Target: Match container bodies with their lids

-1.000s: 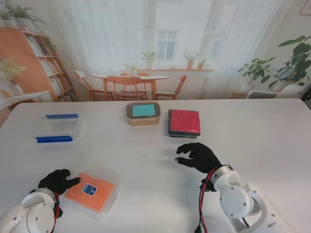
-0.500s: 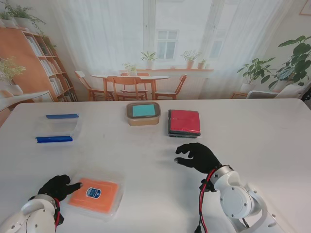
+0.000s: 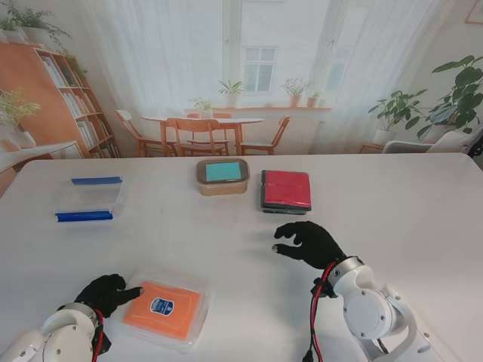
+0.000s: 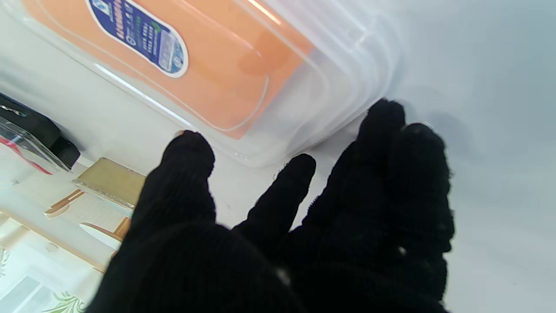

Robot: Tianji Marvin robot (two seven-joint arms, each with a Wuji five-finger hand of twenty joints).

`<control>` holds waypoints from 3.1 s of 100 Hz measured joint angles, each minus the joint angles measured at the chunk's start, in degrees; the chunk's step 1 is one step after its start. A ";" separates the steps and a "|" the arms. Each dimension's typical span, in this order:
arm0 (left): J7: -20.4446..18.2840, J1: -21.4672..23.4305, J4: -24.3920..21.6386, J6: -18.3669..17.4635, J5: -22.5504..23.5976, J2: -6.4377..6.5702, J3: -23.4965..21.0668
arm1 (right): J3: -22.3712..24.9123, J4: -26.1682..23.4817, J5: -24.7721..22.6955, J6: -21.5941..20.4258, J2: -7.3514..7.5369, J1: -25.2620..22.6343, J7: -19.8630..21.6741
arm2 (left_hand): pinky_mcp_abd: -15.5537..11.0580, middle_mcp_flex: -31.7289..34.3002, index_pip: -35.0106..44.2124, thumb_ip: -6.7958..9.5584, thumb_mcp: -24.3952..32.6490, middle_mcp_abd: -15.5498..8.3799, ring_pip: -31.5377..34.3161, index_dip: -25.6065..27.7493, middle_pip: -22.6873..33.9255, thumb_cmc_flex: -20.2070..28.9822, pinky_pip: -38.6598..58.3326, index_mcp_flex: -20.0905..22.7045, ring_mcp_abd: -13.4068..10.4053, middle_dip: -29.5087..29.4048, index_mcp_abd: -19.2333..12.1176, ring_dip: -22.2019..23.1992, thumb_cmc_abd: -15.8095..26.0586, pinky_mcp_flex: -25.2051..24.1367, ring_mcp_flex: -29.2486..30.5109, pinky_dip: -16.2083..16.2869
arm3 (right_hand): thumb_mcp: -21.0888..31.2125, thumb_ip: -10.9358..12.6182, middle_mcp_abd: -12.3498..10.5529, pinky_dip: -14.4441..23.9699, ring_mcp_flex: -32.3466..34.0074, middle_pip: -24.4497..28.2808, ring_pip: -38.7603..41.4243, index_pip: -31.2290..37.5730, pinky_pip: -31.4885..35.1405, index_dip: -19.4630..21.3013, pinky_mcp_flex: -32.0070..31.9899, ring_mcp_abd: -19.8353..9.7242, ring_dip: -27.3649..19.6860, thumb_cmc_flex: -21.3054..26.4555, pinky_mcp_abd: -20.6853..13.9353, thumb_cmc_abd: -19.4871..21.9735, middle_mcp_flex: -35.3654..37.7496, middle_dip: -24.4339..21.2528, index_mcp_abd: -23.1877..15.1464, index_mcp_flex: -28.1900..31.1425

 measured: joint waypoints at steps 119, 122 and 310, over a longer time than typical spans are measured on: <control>-3.85 2.87 -5.65 2.01 -7.71 0.50 3.98 | 0.05 0.28 0.48 -0.22 -0.07 -0.11 -0.45 | -0.67 13.43 1.01 -0.01 -0.06 -8.45 10.44 6.70 7.14 -1.17 11.33 -2.15 -4.00 1.91 1.13 -1.21 0.00 14.16 13.02 -7.04 | 0.00 0.01 0.00 0.01 0.00 -0.04 0.00 0.00 0.00 0.01 0.00 0.00 0.00 0.00 0.00 0.00 -0.50 -0.15 0.00 0.00; -3.96 2.83 -5.71 2.02 -7.94 0.52 4.13 | 0.05 0.27 0.47 -0.22 -0.07 -0.12 -0.46 | -0.68 13.44 1.35 -0.01 -0.06 -8.46 10.44 6.80 7.14 -1.17 11.34 -2.15 -4.01 1.91 0.91 -1.21 0.00 14.16 13.03 -7.14 | 0.00 0.01 0.00 0.01 0.00 -0.04 0.00 0.00 0.00 0.01 0.00 0.00 0.00 0.00 0.00 0.00 -0.50 -0.15 0.00 0.00; 20.31 -18.58 17.74 -30.50 13.91 -1.95 -8.15 | -0.96 2.38 0.85 0.45 0.05 3.31 2.01 | -13.17 -15.92 6.55 -0.01 -0.18 -21.74 -22.32 1.93 -12.11 0.09 -29.69 -11.84 -11.62 -3.75 -18.16 -3.47 -2.06 -36.28 -29.20 -10.29 | -0.01 0.01 0.00 0.02 -0.50 -0.04 0.00 -0.69 0.00 0.01 -0.01 -0.04 0.00 0.00 0.00 0.00 -0.50 -0.15 -0.01 -0.84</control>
